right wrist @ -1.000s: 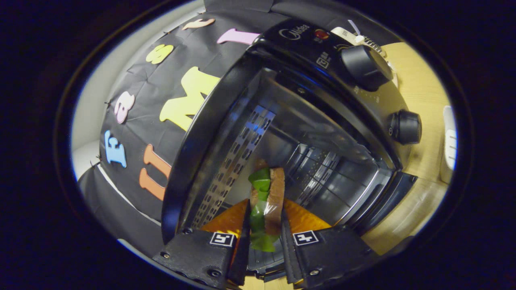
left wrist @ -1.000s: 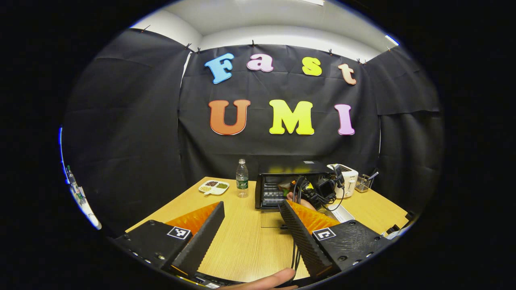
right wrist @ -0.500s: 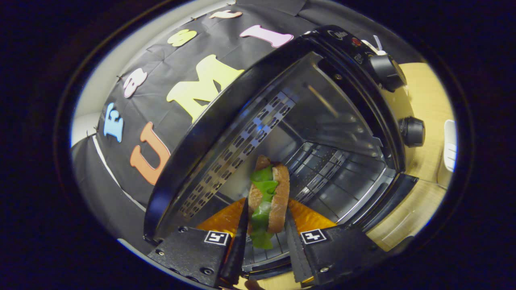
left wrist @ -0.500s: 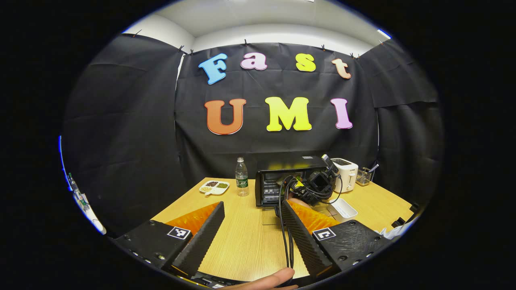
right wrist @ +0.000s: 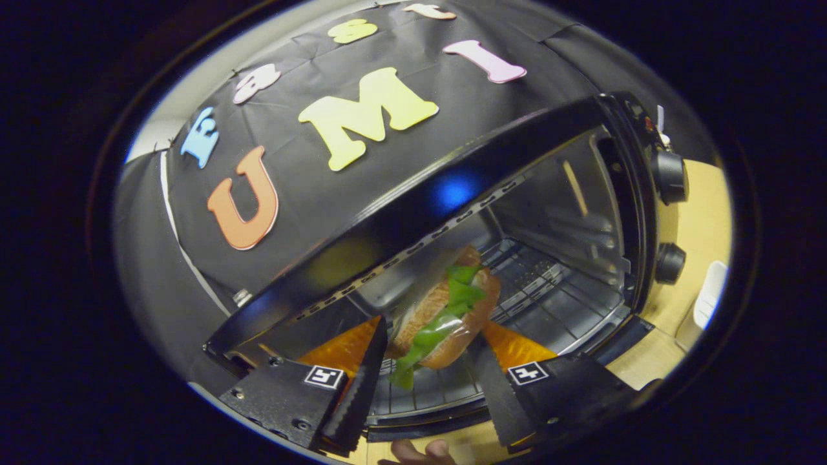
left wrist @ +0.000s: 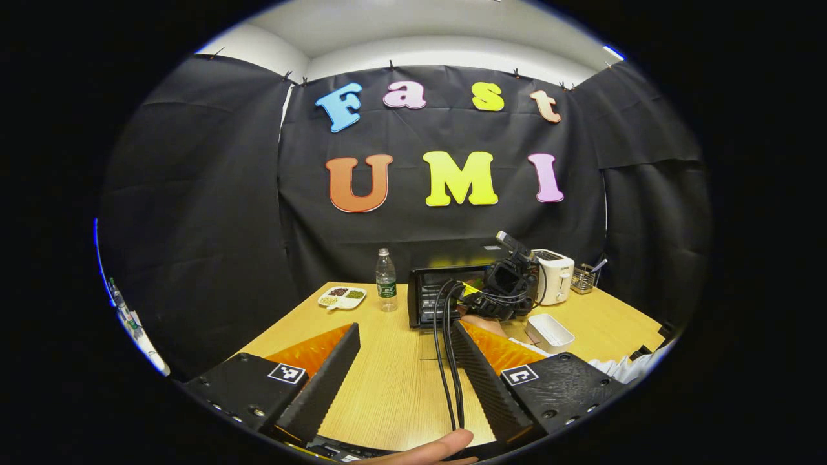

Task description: Open the electric oven with the left hand, put the food in, and close the electric oven.

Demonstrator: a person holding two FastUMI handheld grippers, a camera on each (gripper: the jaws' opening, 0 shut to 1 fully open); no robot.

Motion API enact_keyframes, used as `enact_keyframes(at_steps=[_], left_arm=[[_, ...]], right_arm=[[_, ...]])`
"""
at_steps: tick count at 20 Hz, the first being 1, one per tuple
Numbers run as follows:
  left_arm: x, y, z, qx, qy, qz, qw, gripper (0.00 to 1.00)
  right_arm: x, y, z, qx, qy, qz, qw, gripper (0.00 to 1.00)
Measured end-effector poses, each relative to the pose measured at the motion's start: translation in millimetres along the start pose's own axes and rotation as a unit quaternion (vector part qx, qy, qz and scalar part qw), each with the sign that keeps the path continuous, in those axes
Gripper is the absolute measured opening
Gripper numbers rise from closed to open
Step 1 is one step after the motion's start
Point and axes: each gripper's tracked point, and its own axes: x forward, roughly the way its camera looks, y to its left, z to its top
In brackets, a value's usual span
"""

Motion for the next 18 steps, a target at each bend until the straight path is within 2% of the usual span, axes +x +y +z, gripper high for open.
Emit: enact_keyframes(at_steps=[1,2,3,4,5,6,7,8,9,10,11,12,16,18], left_arm=[[0.0,-0.6,0.1,-0.005,-0.002,-0.003,1.000,0.94],[1.9,-0.8,-1.5,-0.009,0.000,-0.005,1.000,0.94],[2.3,-0.5,-4.1,-0.011,0.002,-0.005,1.000,0.94],[2.6,0.2,-5.3,-0.010,0.005,-0.003,1.000,0.94],[3.6,1.0,-7.2,-0.010,0.008,-0.001,1.000,0.94],[2.7,2.2,-9.1,-0.011,0.011,0.000,1.000,0.94],[1.8,2.1,-8.8,-0.013,0.012,0.000,1.000,0.94],[1.9,2.8,-8.1,-0.014,0.011,0.001,1.000,0.94],[1.2,2.9,-6.7,-0.014,0.010,0.002,1.000,0.94],[0.7,2.8,-6.7,-0.015,0.009,0.002,1.000,0.94],[-0.7,2.3,-6.2,-0.014,0.008,0.001,1.000,0.94],[0.1,1.4,-5.7,-0.012,0.007,0.002,1.000,0.94],[-0.8,3.0,-7.1,-0.010,0.009,0.006,1.000,0.94],[0.2,1.9,-5.7,-0.011,0.007,0.008,1.000,0.94]], right_arm=[[0.6,0.8,0.2,-0.018,0.005,0.000,1.000,0.65],[1.5,1.6,1.6,-0.037,0.009,0.000,0.999,0.79],[2.7,1.5,2.7,-0.057,0.014,-0.001,0.998,0.79],[1.8,0.4,-0.7,-0.076,0.025,-0.001,0.997,0.66],[-0.3,0.0,-6.3,-0.095,0.048,0.002,0.994,0.79],[0.6,-1.9,-14.1,-0.106,0.069,0.004,0.992,0.76],[0.8,-4.6,-22.6,-0.122,0.093,0.003,0.988,0.90],[0.8,-6.6,-28.9,-0.144,0.115,0.002,0.983,0.80],[-2.0,-5.6,-28.8,-0.160,0.122,0.001,0.980,0.81],[-3.2,-3.6,-30.4,-0.177,0.125,0.002,0.976,0.93],[-5.0,-2.8,-30.8,-0.198,0.133,-0.003,0.971,0.84],[-6.8,-2.8,-32.8,-0.212,0.138,-0.003,0.967,0.95],[-21.9,-2.4,-40.1,-0.238,0.189,-0.003,0.953,0.95],[-32.1,-7.3,-40.0,-0.265,0.216,-0.007,0.940,0.96]])
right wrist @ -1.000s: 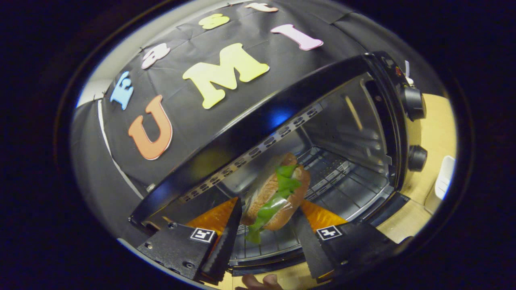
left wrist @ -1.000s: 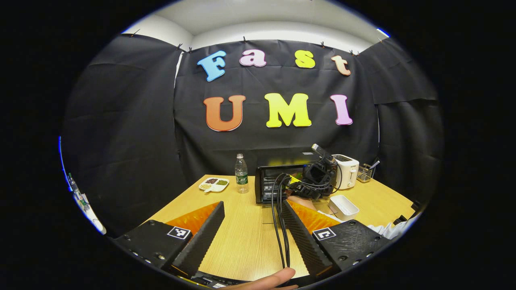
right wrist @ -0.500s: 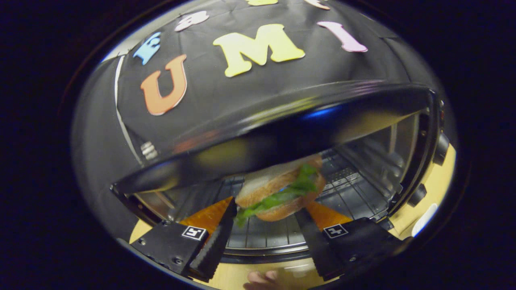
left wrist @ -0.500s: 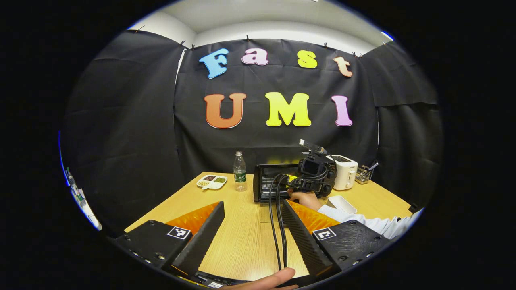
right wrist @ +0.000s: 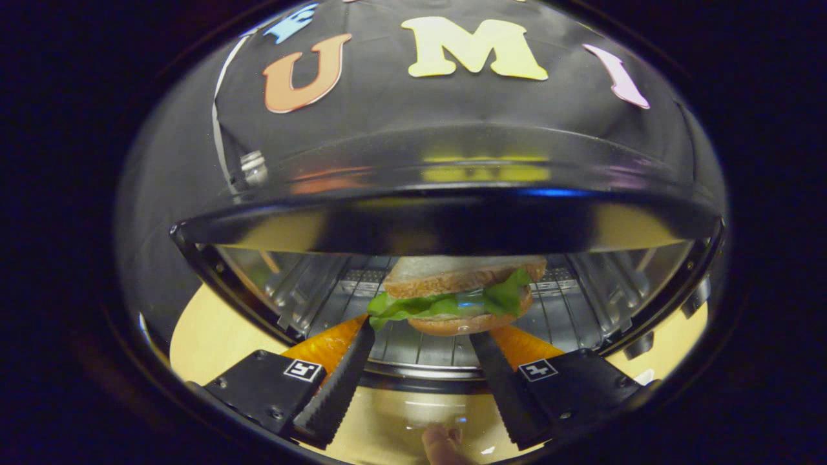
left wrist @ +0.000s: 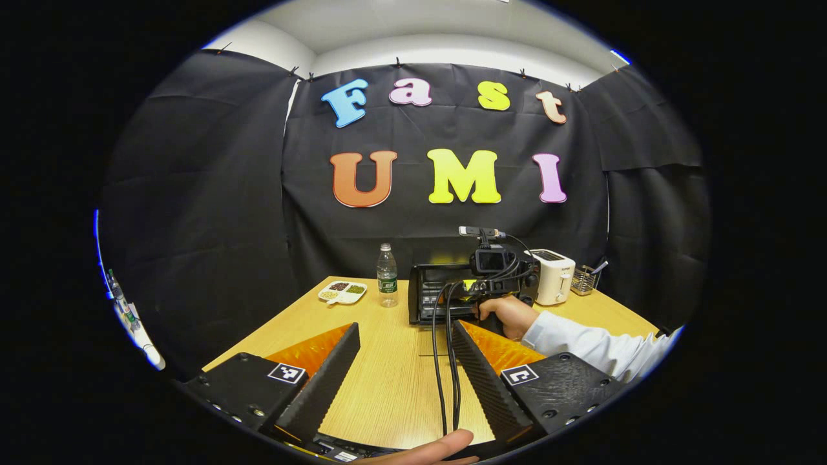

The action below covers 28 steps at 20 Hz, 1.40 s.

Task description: Open the electric oven with the left hand, put the food in, and close the electric oven.

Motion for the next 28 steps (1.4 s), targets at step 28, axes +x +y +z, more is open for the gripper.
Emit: enact_keyframes(at_steps=[28], left_arm=[[49.7,-87.1,39.4,-0.005,-0.041,-0.025,0.999,0.94]], right_arm=[[-390.7,-226.5,31.9,0.018,-0.319,-0.057,0.946,0.94]])
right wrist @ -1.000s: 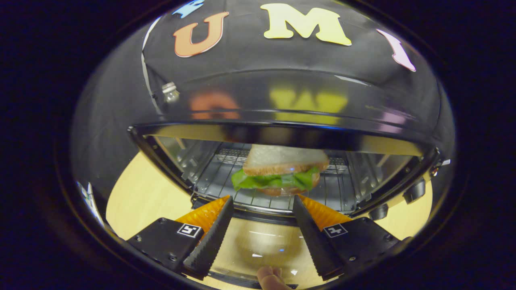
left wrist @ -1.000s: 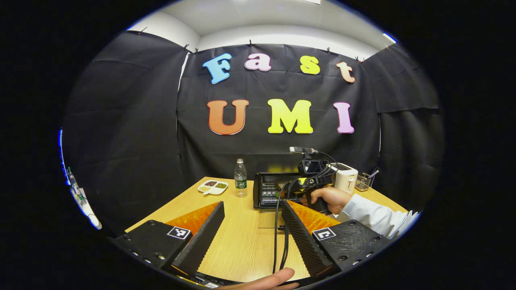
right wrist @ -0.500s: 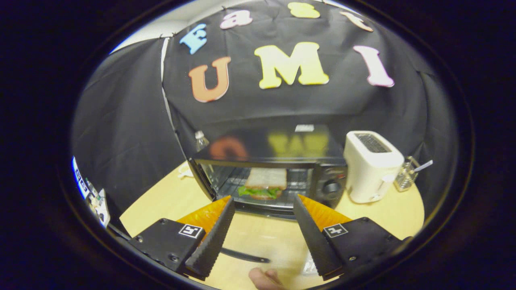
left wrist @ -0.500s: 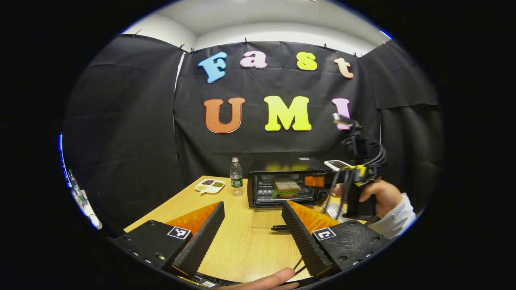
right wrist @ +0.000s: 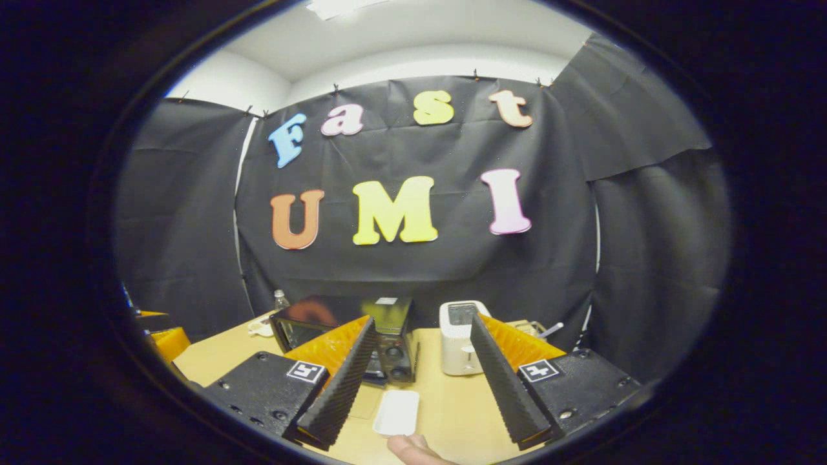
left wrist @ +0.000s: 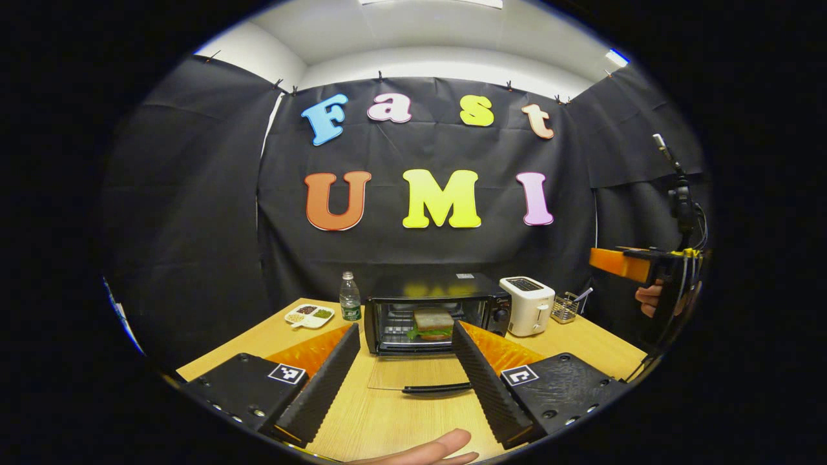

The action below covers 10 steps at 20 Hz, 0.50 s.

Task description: Open the electric oven with the left hand, put the food in, and close the electric oven.

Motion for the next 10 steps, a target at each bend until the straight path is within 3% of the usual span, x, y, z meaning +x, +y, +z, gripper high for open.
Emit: enact_keyframes(at_steps=[1,2,3,5,6,7,8,10], left_arm=[[8.2,-5.3,-7.4,0.002,0.008,-0.004,1.000,0.94],[15.7,-13.6,-17.4,0.005,0.021,-0.010,1.000,0.94],[23.9,-17.4,-28.6,0.008,0.037,-0.013,0.999,0.94],[37.6,-34.1,-51.6,0.015,0.065,-0.027,0.997,0.94],[42.7,-39.6,-62.8,0.019,0.078,-0.032,0.996,0.94],[47.5,-44.7,-74.8,0.022,0.092,-0.036,0.995,0.94],[52.2,-49.3,-86.4,0.023,0.103,-0.040,0.994,0.95],[62.2,-55.3,-108.3,0.020,0.127,-0.048,0.991,0.96]], right_arm=[[-11.7,-13.6,2.0,-0.001,-0.002,-0.010,1.000,0.94],[-20.3,-28.9,6.4,0.000,-0.005,-0.021,1.000,0.86],[-25.8,-40.6,9.5,0.001,-0.009,-0.030,1.000,0.94],[-32.3,-58.8,14.2,0.000,-0.012,-0.042,0.999,0.94],[-37.2,-64.4,15.6,-0.004,-0.013,-0.044,0.999,0.86],[-43.3,-71.8,18.6,-0.006,-0.015,-0.050,0.999,0.86],[-50.2,-78.6,19.4,-0.009,-0.016,-0.052,0.998,0.94],[-61.6,-89.8,21.1,-0.014,-0.020,-0.062,0.998,0.94]])
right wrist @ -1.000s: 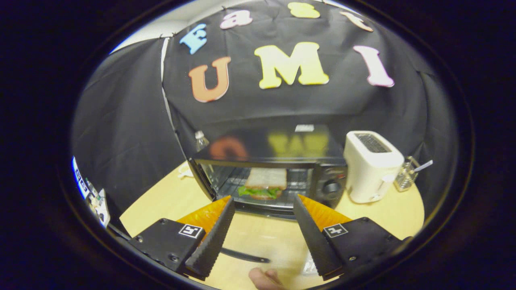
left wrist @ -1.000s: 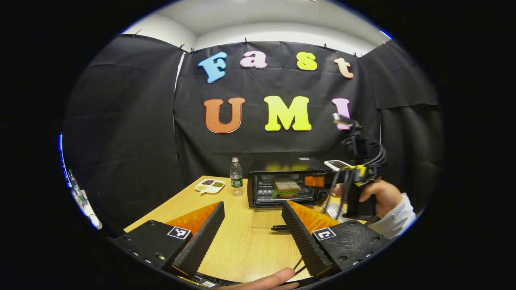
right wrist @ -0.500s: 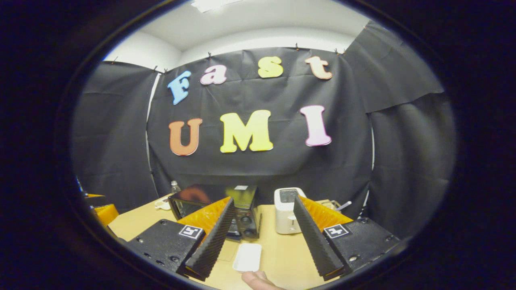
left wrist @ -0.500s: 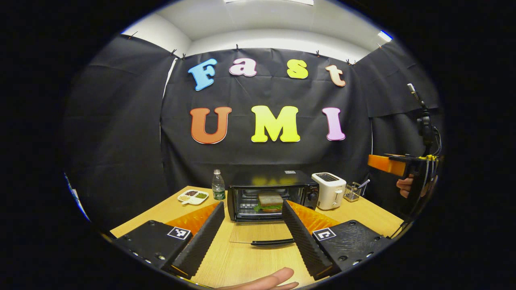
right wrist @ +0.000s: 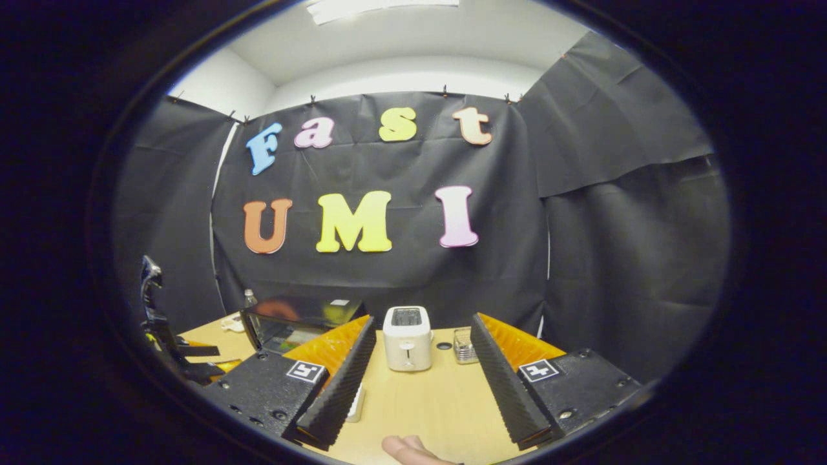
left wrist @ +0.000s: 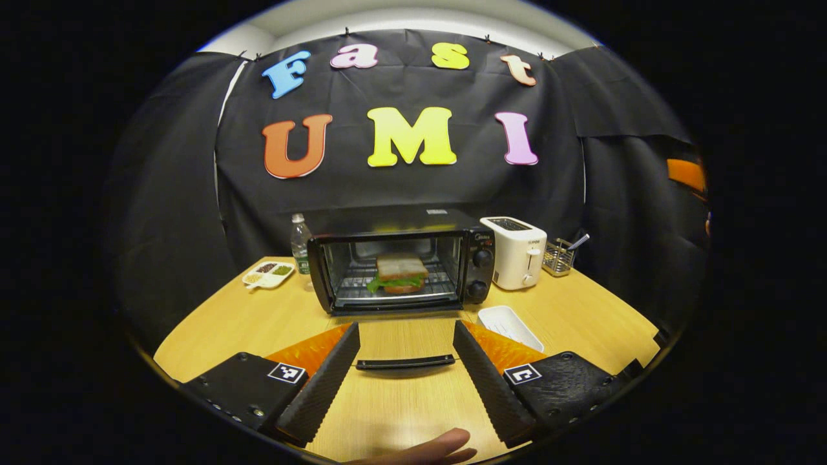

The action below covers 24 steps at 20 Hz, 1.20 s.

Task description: Open the electric oven with the left hand, put the food in, and close the electric oven.

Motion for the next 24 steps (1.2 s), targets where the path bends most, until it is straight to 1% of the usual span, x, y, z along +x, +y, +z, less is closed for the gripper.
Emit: enact_keyframes(at_steps=[5,9,12,13,14,16,18,19,20,21,22,24], left_arm=[[34.6,-0.5,-57.3,0.002,0.070,-0.002,0.998,0.96],[54.0,-2.2,-100.4,-0.012,0.126,-0.008,0.992,0.96],[61.8,1.9,-119.5,-0.014,0.160,0.005,0.987,0.96],[64.2,1.1,-123.3,-0.018,0.167,0.005,0.986,0.96],[67.8,-0.7,-123.9,-0.020,0.169,0.003,0.985,0.96],[70.9,4.0,-134.7,-0.016,0.196,0.008,0.980,0.96],[74.1,3.7,-131.9,-0.024,0.193,0.011,0.981,0.97],[72.7,3.6,-132.4,-0.026,0.198,0.013,0.980,0.96],[73.1,3.8,-132.3,-0.024,0.198,0.014,0.980,0.96],[73.0,3.6,-132.7,-0.020,0.201,0.016,0.979,0.96],[73.5,3.8,-132.6,-0.020,0.200,0.018,0.979,0.96],[72.7,3.0,-131.7,-0.022,0.199,0.020,0.980,0.96]], right_arm=[[-14.2,-14.7,1.7,0.007,-0.014,-0.007,1.000,0.94],[-15.8,-23.5,-11.8,0.015,-0.002,-0.005,1.000,0.94],[-16.5,-34.4,-13.8,0.011,0.000,-0.014,1.000,0.94],[-17.7,-35.7,-11.2,0.011,-0.004,-0.013,1.000,0.94],[-20.5,-31.9,-10.9,0.011,-0.006,-0.005,1.000,0.94],[-21.7,-28.0,-11.8,0.009,-0.005,0.008,1.000,0.94],[-23.6,-24.4,-13.3,0.009,-0.002,0.020,1.000,0.94],[-24.4,-24.4,-12.9,0.009,-0.002,0.023,1.000,0.86],[-25.1,-24.8,-11.3,0.008,-0.005,0.023,1.000,0.94],[-24.2,-26.4,-11.3,0.005,-0.005,0.022,1.000,0.86],[-24.1,-27.6,-14.0,0.004,-0.003,0.020,1.000,0.94],[-22.6,-28.1,-15.6,0.006,0.000,0.019,1.000,0.94]])
